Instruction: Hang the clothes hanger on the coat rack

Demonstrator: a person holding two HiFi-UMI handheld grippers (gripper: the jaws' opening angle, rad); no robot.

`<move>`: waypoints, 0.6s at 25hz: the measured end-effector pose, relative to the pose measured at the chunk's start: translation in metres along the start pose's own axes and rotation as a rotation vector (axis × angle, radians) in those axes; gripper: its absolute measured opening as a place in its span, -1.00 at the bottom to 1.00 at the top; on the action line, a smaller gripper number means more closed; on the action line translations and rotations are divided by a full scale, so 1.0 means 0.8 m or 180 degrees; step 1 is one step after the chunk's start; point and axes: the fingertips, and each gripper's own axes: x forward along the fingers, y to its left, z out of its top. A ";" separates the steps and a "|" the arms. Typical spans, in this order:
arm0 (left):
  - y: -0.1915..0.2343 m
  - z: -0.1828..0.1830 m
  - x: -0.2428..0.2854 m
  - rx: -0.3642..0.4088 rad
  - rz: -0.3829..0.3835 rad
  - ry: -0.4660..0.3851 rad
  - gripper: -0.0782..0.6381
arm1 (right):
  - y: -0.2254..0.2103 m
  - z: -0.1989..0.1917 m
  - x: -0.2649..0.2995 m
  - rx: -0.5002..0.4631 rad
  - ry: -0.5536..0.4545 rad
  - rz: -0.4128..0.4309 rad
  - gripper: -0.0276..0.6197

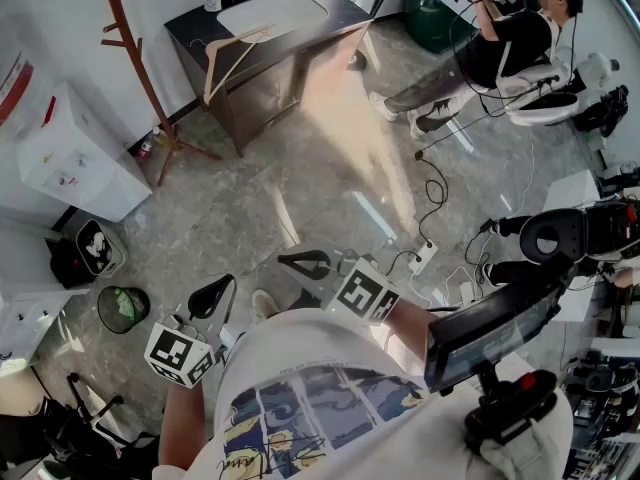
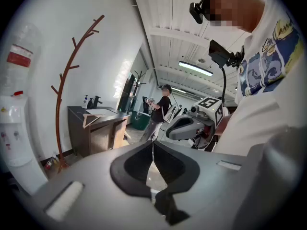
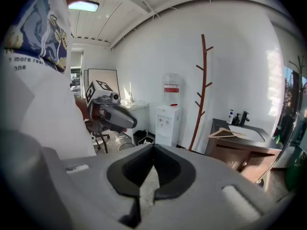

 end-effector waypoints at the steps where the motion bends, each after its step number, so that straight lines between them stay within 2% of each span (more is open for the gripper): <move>1: 0.000 -0.001 0.001 -0.0006 -0.0009 0.0008 -0.77 | 0.000 0.000 0.000 0.0000 0.0008 0.0003 -0.91; 9: 0.012 0.012 0.030 -0.0062 -0.0047 0.0006 -0.77 | -0.027 0.002 0.005 0.0019 -0.0037 0.0093 -0.91; 15: 0.045 0.029 0.081 -0.0151 0.0041 0.0024 -0.77 | -0.091 0.003 0.011 0.0052 -0.0201 0.0217 -0.91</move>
